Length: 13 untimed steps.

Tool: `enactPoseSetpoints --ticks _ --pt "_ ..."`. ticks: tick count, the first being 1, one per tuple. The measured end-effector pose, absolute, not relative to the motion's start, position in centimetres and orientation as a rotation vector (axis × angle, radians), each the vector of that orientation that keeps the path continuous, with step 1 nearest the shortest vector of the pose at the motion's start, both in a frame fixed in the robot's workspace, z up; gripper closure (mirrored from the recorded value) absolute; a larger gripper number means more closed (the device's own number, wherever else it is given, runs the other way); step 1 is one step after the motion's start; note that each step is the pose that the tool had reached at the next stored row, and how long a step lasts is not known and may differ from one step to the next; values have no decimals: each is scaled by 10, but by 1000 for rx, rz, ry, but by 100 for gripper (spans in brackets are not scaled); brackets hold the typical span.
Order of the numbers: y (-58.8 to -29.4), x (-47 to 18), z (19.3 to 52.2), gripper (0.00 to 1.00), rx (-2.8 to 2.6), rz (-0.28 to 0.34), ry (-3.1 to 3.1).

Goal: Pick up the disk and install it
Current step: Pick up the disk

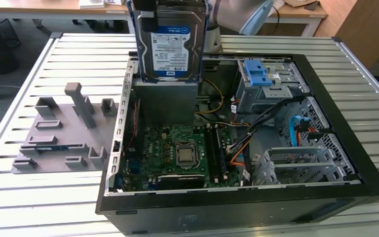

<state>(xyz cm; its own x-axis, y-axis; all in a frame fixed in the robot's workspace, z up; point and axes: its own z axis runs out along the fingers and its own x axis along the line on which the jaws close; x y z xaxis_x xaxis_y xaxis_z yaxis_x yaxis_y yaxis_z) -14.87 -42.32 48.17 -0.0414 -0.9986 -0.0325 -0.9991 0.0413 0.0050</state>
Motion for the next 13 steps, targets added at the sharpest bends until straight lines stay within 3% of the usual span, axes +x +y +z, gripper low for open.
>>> enactPoseSetpoints --ticks 13 --pt "-425 -113 480 64 -2175 44 2242"
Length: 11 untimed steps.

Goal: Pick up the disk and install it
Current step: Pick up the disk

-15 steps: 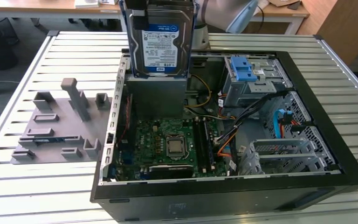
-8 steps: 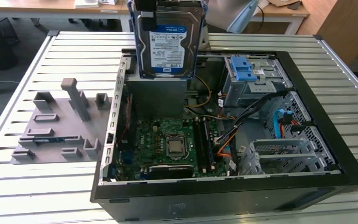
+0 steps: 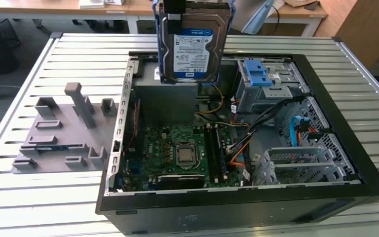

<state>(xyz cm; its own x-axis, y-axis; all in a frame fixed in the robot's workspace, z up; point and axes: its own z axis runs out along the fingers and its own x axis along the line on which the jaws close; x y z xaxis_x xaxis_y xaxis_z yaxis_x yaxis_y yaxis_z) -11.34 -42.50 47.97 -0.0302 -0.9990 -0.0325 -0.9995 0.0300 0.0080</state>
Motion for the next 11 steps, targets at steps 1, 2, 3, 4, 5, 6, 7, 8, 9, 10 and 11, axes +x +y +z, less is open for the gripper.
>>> enactPoseSetpoints --ticks 1,2,3,4,5,6,7,8,9,10,11 --pt "-425 -113 480 64 -2176 45 2241" --pt "-425 -112 480 64 -2176 45 2241" --pt "-426 -111 480 64 -2177 45 2241" --pt "-426 -110 480 64 -2177 46 2242" --pt "-426 -109 479 64 -2177 46 2242" --pt "-427 -108 479 64 -2177 46 2242" --pt "-428 -106 479 64 -2177 46 2242" --pt "-429 -105 479 64 -2177 46 2242" --pt "-430 -103 479 64 -2177 47 2242" --pt "-431 -101 479 64 -2177 47 2242" --pt "-432 -98 479 64 -2177 47 2242"
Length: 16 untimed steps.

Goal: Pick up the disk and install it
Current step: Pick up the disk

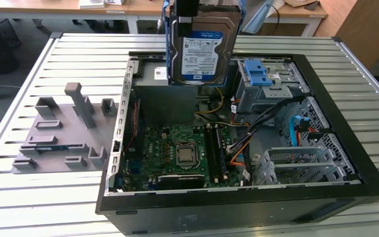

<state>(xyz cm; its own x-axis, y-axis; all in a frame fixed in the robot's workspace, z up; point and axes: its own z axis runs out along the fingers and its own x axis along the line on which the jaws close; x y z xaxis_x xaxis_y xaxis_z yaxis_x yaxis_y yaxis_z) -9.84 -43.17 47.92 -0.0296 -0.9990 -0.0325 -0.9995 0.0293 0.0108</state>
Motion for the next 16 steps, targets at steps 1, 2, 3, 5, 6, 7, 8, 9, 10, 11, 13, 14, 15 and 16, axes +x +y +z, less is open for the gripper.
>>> enactPoseSetpoints --ticks 1,2,3,5,6,7,8,9,10,11,13,14,15,16 --pt "-432 -96 479 64 -2177 48 2243" --pt "-433 -94 479 64 -2177 48 2243" --pt "-434 -92 479 64 -2178 48 2243" --pt "-435 -89 479 64 -2178 48 2243" --pt "-437 -87 479 64 -2178 48 2243" --pt "-438 -87 479 64 -2178 48 2243" --pt "-439 -86 479 64 -2178 48 2243" --pt "-441 -85 479 64 -2178 48 2243" --pt "-442 -85 479 64 -2177 48 2243" --pt "-443 -84 479 64 -2178 48 2243" --pt "-446 -84 479 64 -2177 48 2243" --pt "-447 -83 479 64 -2177 48 2243" --pt "-448 -82 479 64 -2177 48 2243" --pt "-449 -82 479 64 -2177 48 2243"
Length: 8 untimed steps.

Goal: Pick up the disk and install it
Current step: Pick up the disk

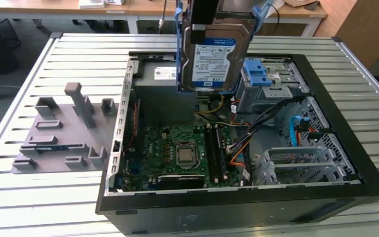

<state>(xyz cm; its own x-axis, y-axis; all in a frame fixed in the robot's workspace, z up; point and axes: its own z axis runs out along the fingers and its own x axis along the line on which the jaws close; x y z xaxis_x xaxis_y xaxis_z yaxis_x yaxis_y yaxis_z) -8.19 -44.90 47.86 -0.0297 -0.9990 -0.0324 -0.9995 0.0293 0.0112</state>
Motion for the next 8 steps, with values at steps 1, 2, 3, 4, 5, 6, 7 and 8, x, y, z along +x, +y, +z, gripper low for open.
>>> enactPoseSetpoints --ticks 1,2,3,4,5,6,7,8 --pt "-450 -81 479 64 -2177 48 2242" --pt "-451 -80 478 64 -2177 48 2243" --pt "-451 -79 478 64 -2177 48 2242" --pt "-451 -78 478 64 -2177 48 2243" --pt "-451 -77 478 64 -2178 48 2243" --pt "-452 -76 478 64 -2178 48 2243" --pt "-452 -75 478 64 -2178 48 2243" --pt "-452 -74 478 64 -2178 48 2243"
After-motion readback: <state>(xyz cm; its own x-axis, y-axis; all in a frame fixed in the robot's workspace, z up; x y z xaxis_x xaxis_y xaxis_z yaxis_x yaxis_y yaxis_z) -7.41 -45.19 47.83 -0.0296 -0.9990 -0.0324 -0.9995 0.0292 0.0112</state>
